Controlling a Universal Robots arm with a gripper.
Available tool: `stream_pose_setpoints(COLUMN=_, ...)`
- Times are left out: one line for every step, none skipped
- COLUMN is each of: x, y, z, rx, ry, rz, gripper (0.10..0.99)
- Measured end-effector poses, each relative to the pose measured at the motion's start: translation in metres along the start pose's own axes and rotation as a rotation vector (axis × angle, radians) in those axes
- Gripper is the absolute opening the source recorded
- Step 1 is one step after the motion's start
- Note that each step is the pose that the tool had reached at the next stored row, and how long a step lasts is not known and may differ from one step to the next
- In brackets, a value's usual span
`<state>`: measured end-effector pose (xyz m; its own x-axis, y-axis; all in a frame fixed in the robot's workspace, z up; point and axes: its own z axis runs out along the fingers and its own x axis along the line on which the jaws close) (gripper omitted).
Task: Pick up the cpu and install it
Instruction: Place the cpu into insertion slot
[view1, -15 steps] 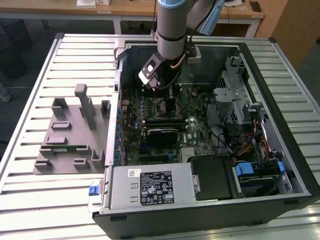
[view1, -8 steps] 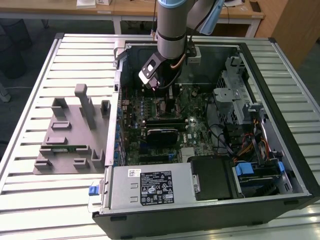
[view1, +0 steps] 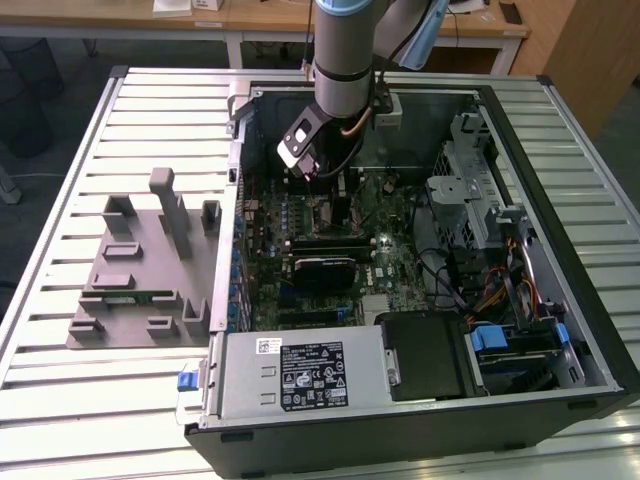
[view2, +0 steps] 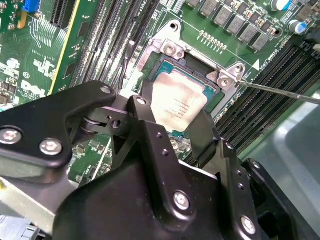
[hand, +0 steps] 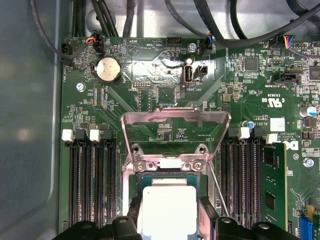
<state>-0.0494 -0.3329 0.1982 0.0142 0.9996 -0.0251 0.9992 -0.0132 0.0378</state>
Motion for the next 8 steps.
stream_pose_setpoints(x=0.0000, y=0.0000, z=-0.0001, rx=0.000, ry=0.0000, rz=0.000, gripper=0.561)
stream_pose_setpoints(x=0.0000, y=0.0000, z=-0.0001, rx=0.000, ry=0.0003, rz=0.000, gripper=0.561)
stream_pose_setpoints(x=-0.0001, y=-0.0001, z=-0.0006, rx=0.000, ry=0.0011, rz=0.000, gripper=0.561)
stream_pose_setpoints(x=-0.0001, y=0.0000, z=-0.0013, rx=0.000, ry=0.0026, rz=0.000, gripper=0.561)
stream_pose_setpoints(x=-0.0001, y=0.0000, z=-0.0022, rx=0.000, ry=0.0035, rz=0.000, gripper=0.561)
stream_pose_setpoints(x=-0.0001, y=0.0001, z=-0.0032, rx=0.000, ry=0.0041, rz=0.000, gripper=0.561)
stream_pose_setpoints(x=-0.0001, y=0.0001, z=-0.0034, rx=0.000, ry=0.0043, rz=0.000, gripper=0.561)
stream_pose_setpoints(x=-0.0001, y=0.0001, z=-0.0034, rx=0.000, ry=0.0043, rz=0.000, gripper=0.561)
